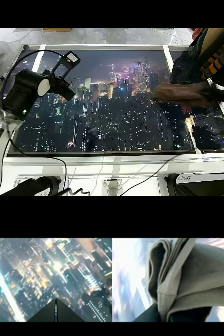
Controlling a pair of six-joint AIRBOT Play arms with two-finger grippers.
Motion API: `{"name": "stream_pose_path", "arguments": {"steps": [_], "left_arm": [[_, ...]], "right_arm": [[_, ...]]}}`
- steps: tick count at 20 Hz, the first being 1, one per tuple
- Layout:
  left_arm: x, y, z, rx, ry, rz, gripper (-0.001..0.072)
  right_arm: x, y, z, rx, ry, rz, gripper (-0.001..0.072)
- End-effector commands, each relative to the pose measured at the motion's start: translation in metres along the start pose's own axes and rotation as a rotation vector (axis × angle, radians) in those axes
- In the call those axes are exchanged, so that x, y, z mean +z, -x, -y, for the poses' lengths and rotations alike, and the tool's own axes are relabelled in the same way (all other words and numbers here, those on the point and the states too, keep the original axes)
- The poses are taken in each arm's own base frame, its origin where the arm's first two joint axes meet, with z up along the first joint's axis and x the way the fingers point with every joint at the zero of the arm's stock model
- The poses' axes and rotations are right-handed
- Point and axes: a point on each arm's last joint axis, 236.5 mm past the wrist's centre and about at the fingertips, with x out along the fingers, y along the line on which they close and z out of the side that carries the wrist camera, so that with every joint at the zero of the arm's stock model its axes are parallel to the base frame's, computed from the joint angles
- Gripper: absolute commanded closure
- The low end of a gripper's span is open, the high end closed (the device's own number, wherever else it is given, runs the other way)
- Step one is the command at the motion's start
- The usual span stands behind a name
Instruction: Fold the clothes and pants, and hang the long-sleeved shirts on hangers.
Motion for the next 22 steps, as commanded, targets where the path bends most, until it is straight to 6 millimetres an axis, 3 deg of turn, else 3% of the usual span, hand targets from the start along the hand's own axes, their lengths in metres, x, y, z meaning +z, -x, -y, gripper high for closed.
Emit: {"name": "stream_pose_path", "arguments": {"steps": [1, 3, 6, 8, 10, 11, 12, 13, 19, 20, 21, 22], "left_arm": [[-0.006, 0.006, -0.002, 0.003, 0.012, -0.015, 0.0698], [-0.006, 0.005, -0.003, 0.003, 0.012, -0.015, 0.0698], [-0.005, 0.005, -0.002, 0.002, 0.029, -0.015, 0.0698], [-0.006, 0.003, -0.001, -0.003, 0.058, -0.018, 0.0698], [-0.005, 0.001, 0.004, -0.019, 0.074, -0.018, 0.0698], [-0.004, 0.001, 0.005, -0.028, 0.078, -0.015, 0.0697], [-0.004, 0.001, 0.006, -0.028, 0.078, -0.015, 0.0698], [-0.004, 0.001, 0.006, -0.028, 0.078, -0.015, 0.0697], [-0.004, 0.001, 0.005, -0.028, 0.077, -0.015, 0.0697], [-0.004, 0.001, 0.005, -0.028, 0.077, -0.015, 0.0697], [-0.004, 0.001, 0.005, -0.028, 0.077, -0.015, 0.0697], [-0.004, 0.001, 0.005, -0.028, 0.077, -0.015, 0.0697]], "right_arm": [[0.030, 0.090, 0.090, -0.141, -0.256, 0.188, 0.0699], [0.019, 0.132, 0.145, -0.290, -0.405, 0.230, 0.0699], [-0.025, 0.182, 0.209, -0.562, -0.605, 0.214, 0.0699], [-0.046, 0.197, 0.228, -0.666, -0.707, 0.208, 0.0699], [-0.056, 0.192, 0.230, -0.671, -0.741, 0.184, 0.0661], [-0.057, 0.191, 0.231, -0.673, -0.765, 0.188, 0.0491], [-0.057, 0.190, 0.231, -0.669, -0.784, 0.192, 0.0174], [-0.057, 0.190, 0.231, -0.670, -0.783, 0.192, 0.0010], [-0.058, 0.189, 0.230, -0.672, -0.658, 0.144, 0.0028], [-0.057, 0.187, 0.228, -0.663, -0.598, 0.123, 0.0106], [-0.055, 0.184, 0.224, -0.637, -0.572, 0.115, 0.0316], [-0.050, 0.177, 0.215, -0.584, -0.576, 0.125, 0.0595]]}}
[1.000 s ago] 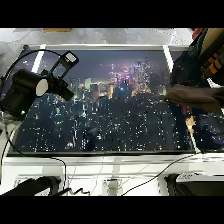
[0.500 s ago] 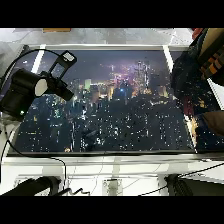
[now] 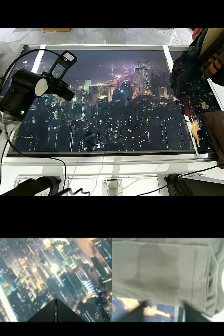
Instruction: Fold the clothes and pants, and hang the long-sleeved shirts on hangers.
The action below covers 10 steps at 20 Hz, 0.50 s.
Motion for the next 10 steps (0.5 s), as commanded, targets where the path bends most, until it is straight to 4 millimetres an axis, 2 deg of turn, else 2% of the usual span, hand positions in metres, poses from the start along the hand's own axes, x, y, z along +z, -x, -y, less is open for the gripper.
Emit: {"name": "stream_pose_path", "arguments": {"steps": [1, 4, 6, 8, 10], "left_arm": [[0.000, 0.000, 0.000, -0.001, 0.001, 0.000, 0.0697], [0.000, 0.000, 0.000, -0.001, 0.001, 0.000, 0.0697], [0.000, 0.000, 0.000, 0.000, 0.001, 0.000, 0.0697], [0.000, 0.000, 0.000, -0.001, 0.001, 0.000, 0.0697], [0.000, 0.000, 0.000, 0.000, 0.001, 0.000, 0.0697]], "right_arm": [[-0.009, 0.001, -0.033, 0.136, 0.083, -0.029, 0.0689], [-0.040, 0.009, -0.114, 0.368, 0.262, -0.074, 0.0699], [-0.081, 0.013, -0.168, 0.451, 0.389, -0.130, 0.0699], [-0.142, 0.016, -0.217, 0.487, 0.591, -0.181, 0.0699], [-0.214, 0.025, -0.259, 0.533, 0.824, -0.224, 0.0699]]}}
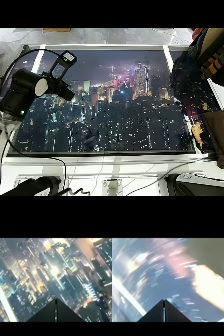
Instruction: Fold the clothes and pants, and hang the long-sleeved shirts on hangers.
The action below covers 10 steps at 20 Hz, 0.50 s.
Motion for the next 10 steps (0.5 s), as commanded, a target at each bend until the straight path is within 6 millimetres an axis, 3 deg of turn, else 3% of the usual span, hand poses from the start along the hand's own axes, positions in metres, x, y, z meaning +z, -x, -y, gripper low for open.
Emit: {"name": "stream_pose_path", "arguments": {"steps": [1, 4, 5, 7, 8, 10], "left_arm": [[0.000, 0.000, 0.000, 0.001, 0.000, 0.000, 0.0698], [0.000, 0.000, 0.000, 0.001, 0.000, 0.000, 0.0697], [0.000, 0.000, 0.000, 0.001, 0.000, 0.000, 0.0697], [0.000, 0.000, 0.000, 0.001, 0.000, 0.000, 0.0697], [0.000, 0.000, 0.000, 0.001, 0.000, 0.000, 0.0697], [0.000, 0.000, 0.000, 0.001, 0.000, 0.000, 0.0698]], "right_arm": [[-0.071, -0.040, -0.126, 0.129, 0.400, -0.134, 0.0699], [-0.175, -0.056, -0.199, 0.198, 0.826, -0.306, 0.0699], [-0.213, -0.060, -0.210, 0.190, 0.952, -0.372, 0.0699], [-0.264, -0.069, -0.209, 0.081, 1.190, -0.454, 0.0699], [-0.274, -0.073, -0.204, -0.009, 1.303, -0.454, 0.0699], [-0.262, -0.079, -0.200, -0.241, 1.418, -0.335, 0.0700]]}}
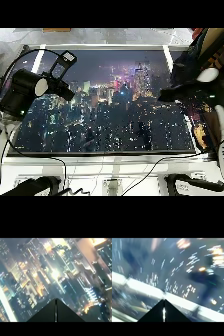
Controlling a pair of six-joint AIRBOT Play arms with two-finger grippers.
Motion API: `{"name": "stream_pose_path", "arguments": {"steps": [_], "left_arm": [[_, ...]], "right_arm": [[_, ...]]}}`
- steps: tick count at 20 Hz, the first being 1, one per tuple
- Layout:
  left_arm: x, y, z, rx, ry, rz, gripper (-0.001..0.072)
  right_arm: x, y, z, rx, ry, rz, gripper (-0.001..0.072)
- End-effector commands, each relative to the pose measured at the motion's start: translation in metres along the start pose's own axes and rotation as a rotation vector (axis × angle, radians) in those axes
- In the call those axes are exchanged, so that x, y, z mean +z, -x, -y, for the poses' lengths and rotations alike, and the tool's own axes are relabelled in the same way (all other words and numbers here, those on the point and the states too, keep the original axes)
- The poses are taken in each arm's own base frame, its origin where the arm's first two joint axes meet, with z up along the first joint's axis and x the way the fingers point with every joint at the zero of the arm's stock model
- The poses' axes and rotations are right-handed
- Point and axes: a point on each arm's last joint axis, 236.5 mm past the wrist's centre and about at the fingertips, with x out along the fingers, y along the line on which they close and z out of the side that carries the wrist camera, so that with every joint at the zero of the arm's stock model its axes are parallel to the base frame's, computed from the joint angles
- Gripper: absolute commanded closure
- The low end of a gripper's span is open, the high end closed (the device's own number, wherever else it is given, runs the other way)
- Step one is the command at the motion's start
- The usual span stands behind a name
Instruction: Fold the clothes and pants, and hang the long-sleeved shirts on hangers.
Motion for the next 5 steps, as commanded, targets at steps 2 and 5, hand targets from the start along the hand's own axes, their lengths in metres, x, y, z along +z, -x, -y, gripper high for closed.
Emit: {"name": "stream_pose_path", "arguments": {"steps": [2, 5], "left_arm": [[0.000, 0.000, 0.000, 0.001, 0.000, 0.000, 0.0697], [0.000, 0.000, 0.000, 0.001, 0.000, 0.000, 0.0697]], "right_arm": [[0.011, 0.003, 0.013, -0.475, 0.146, -0.022, 0.0699], [0.013, 0.001, 0.008, -0.457, 0.102, -0.001, 0.0699]]}}
